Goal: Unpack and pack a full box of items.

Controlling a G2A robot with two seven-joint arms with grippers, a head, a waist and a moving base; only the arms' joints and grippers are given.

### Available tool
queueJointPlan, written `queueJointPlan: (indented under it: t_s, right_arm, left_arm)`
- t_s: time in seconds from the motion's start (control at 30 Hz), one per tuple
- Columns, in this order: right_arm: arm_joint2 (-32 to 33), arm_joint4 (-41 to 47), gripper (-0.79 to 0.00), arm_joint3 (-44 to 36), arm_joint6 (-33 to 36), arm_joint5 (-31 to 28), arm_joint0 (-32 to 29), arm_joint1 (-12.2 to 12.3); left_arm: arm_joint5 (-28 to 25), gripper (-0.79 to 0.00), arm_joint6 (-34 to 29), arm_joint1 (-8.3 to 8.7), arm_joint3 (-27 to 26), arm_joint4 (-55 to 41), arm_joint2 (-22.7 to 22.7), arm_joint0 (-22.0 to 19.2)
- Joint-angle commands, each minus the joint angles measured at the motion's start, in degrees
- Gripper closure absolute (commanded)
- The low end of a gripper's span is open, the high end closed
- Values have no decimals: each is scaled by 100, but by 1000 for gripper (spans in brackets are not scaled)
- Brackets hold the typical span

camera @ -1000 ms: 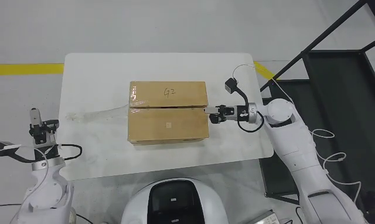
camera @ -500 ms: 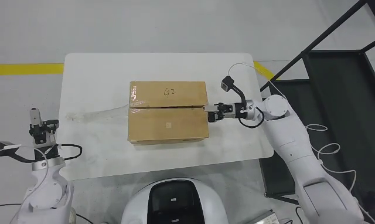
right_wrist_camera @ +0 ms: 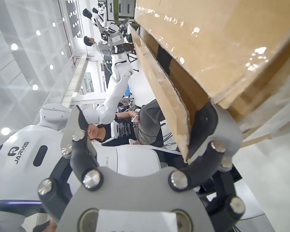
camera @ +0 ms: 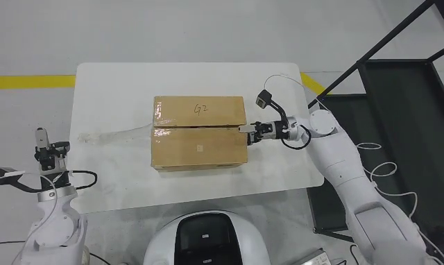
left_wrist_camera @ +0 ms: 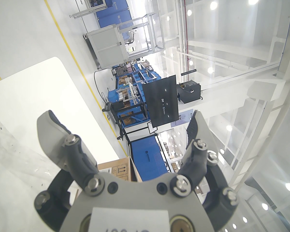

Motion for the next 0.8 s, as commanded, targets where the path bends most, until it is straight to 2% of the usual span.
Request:
queueJointPlan:
  t_s: [0.0,0.47,0.77]
  right_arm:
    - [63,68,-785,-188,54,57,-70,38]
    - [448,-159,-785,-2417,283,286,-1088,392]
    - [146,-729,-785,-3299,416,430,-1506,498]
  left_arm:
    - [0,-785,0,0,0,0,0,0]
    - [0,-785,0,0,0,0,0,0]
    - [0,-785,0,0,0,0,0,0]
